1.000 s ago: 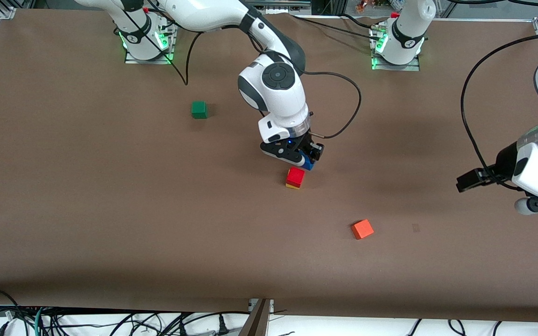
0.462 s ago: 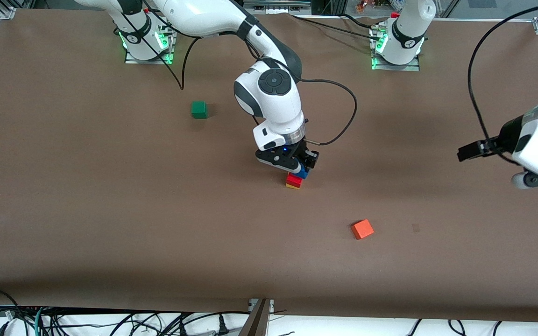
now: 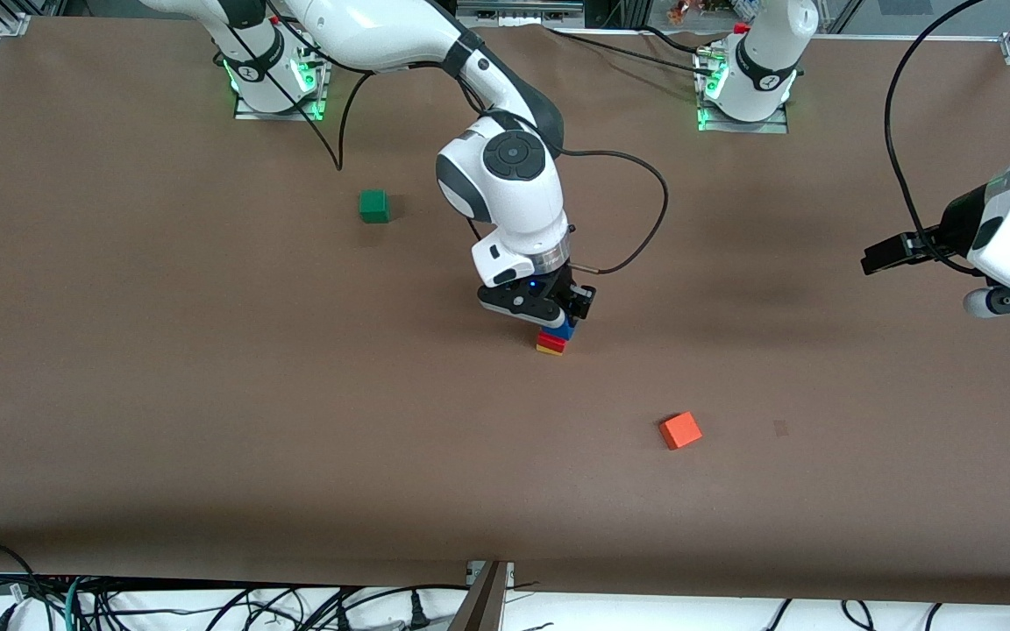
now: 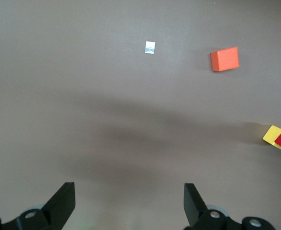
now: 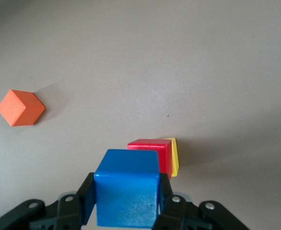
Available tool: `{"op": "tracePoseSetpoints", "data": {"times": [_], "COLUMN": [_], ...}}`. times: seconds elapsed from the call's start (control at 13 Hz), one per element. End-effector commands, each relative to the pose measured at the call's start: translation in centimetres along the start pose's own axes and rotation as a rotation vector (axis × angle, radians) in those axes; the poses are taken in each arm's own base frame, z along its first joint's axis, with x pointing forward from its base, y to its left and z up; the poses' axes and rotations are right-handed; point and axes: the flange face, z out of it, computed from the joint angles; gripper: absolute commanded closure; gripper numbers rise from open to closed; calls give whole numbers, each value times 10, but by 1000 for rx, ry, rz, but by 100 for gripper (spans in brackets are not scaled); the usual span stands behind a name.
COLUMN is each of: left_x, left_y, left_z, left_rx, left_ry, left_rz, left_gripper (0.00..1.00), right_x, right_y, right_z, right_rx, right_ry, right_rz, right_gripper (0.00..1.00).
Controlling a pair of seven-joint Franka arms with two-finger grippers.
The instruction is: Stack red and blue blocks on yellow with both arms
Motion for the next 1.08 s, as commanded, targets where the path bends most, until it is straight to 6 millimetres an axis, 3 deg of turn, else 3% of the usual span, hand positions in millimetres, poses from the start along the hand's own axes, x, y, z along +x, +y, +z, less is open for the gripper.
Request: {"op": "tracePoseSetpoints", "data": {"times": [0.0, 0.38, 0.54, 0.69, 0.85, 1.0], "left_x": [1, 4, 4, 6, 7, 7], "left_y": [-1, -6, -8, -6, -8, -8], "left_z": [8, 7, 0, 1, 2, 2], "left_rx": [-7, -12, -14, -15, -15, -16], "left_ry": [0, 2, 16, 14, 13, 13], "left_rz": [23, 17, 39, 41, 39, 39], "left_gripper": [0, 0, 0, 0, 0, 0], "right_x": [2, 1, 1, 1, 2, 2], "right_y": [-2, 1, 1, 1, 0, -2], "right_z": [6, 17, 18, 18, 16, 11], "right_rx": [-3, -24, -24, -19, -15, -9], "right_ry": [15, 32, 32, 34, 35, 36], "right_rz": [-26, -48, -48, -45, -48, -50], "right_gripper": [48, 48, 40, 25, 2, 1]}}
